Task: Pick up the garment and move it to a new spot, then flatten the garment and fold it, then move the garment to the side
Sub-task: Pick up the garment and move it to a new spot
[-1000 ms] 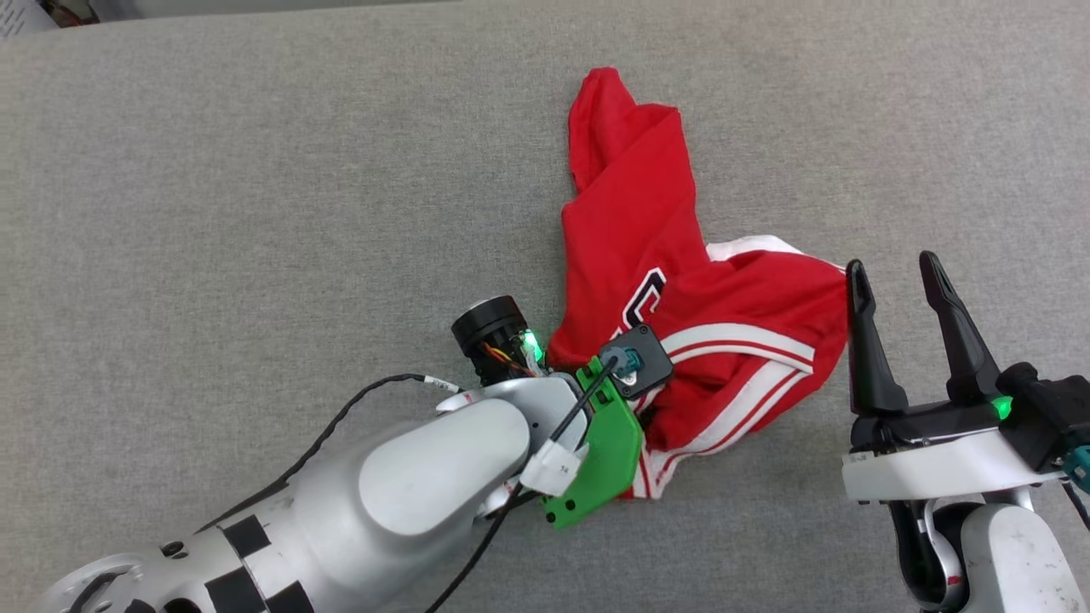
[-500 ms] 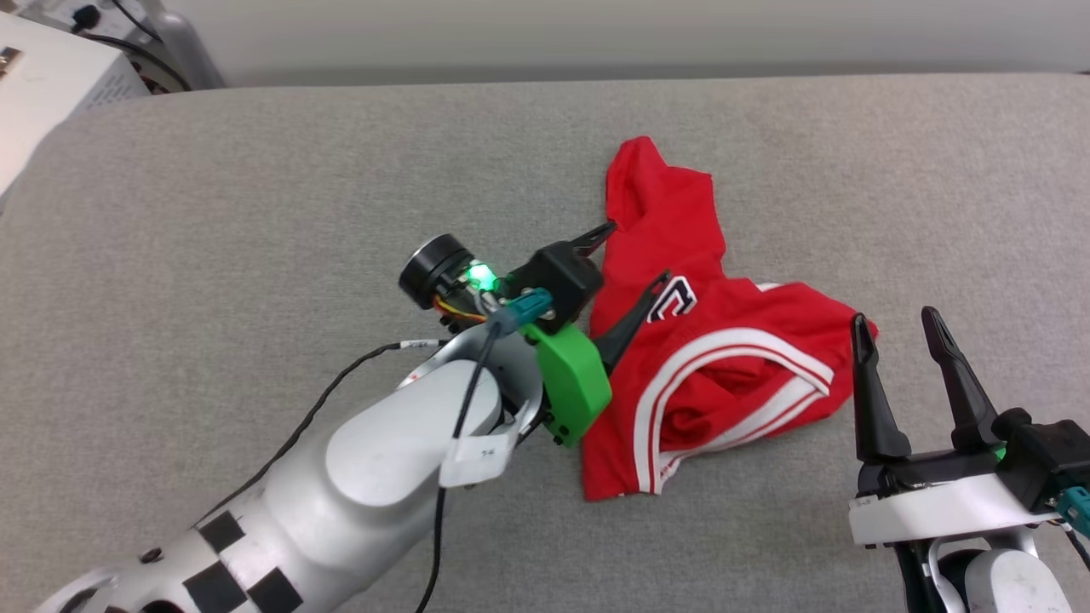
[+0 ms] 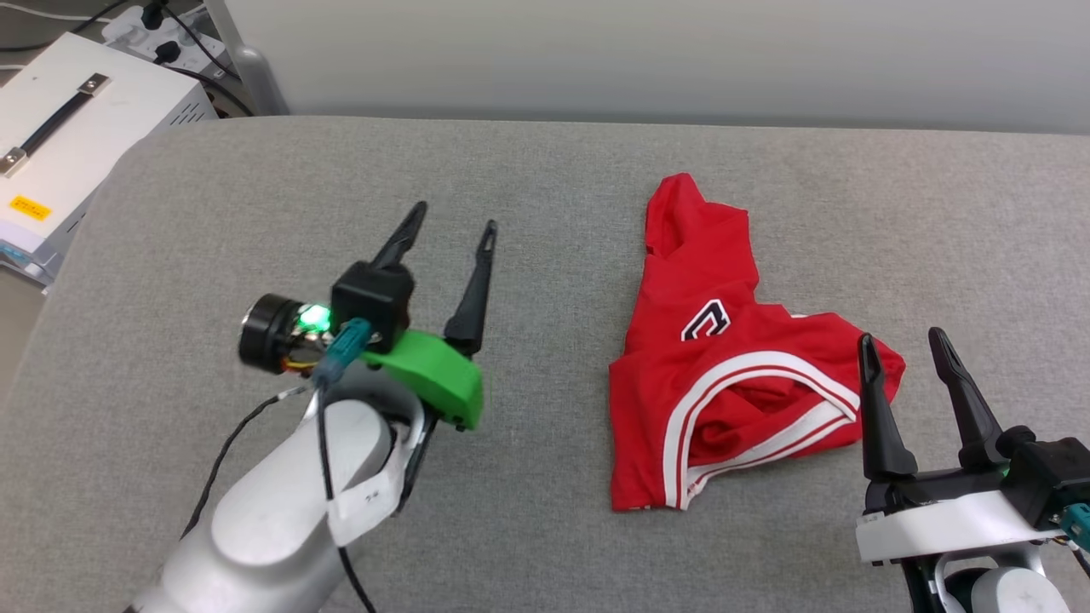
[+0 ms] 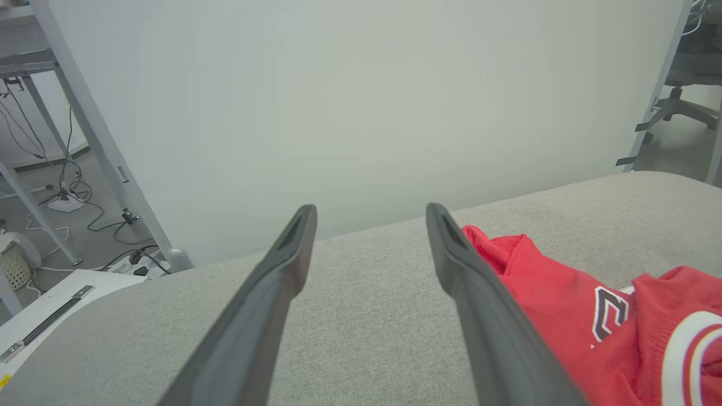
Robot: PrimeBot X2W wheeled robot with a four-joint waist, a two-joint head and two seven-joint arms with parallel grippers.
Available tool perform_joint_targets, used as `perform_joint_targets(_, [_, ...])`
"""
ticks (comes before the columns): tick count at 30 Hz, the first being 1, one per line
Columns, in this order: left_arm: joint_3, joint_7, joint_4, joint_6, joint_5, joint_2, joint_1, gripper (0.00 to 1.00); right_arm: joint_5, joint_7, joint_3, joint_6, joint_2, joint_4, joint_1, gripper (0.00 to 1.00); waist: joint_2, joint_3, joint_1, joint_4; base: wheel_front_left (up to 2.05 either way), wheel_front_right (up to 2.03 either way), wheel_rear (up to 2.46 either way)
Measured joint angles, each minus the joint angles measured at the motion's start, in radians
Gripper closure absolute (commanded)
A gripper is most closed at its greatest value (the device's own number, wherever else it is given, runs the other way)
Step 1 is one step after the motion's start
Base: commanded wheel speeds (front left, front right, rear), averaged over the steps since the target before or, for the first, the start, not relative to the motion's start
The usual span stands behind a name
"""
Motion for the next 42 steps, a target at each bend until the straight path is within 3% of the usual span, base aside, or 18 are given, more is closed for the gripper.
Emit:
perform_joint_targets(11, [0.313,0.000,-0.117,0.029,0.168,-0.026,0.285,0.00,-0.008,0.000,-0.014,0.000,0.000,0.000,0.001,0.00,0.0000,-0.015,0.0001,0.003,0.00,0.00,0.00])
perform_joint_targets(23, [0.522,0.000,-0.161,-0.073,0.331,-0.149,0.487,0.00,-0.009,0.000,-0.021,0.000,0.000,0.010,0.023,0.00,0.0000,-0.043,0.0000,-0.002,0.00,0.00,0.00])
perform_joint_targets(30, [0.582,0.000,-0.153,-0.138,0.400,-0.212,0.545,0.00,-0.010,0.000,-0.020,0.000,0.000,0.022,0.045,0.00,0.0000,-0.060,0.0000,0.000,0.00,0.00,0.00])
perform_joint_targets(42, [0.662,0.000,-0.127,-0.206,0.474,-0.286,0.599,0.00,-0.015,0.000,-0.009,0.000,0.000,0.048,0.070,0.00,0.0000,-0.076,0.0000,0.010,0.00,0.00,0.00])
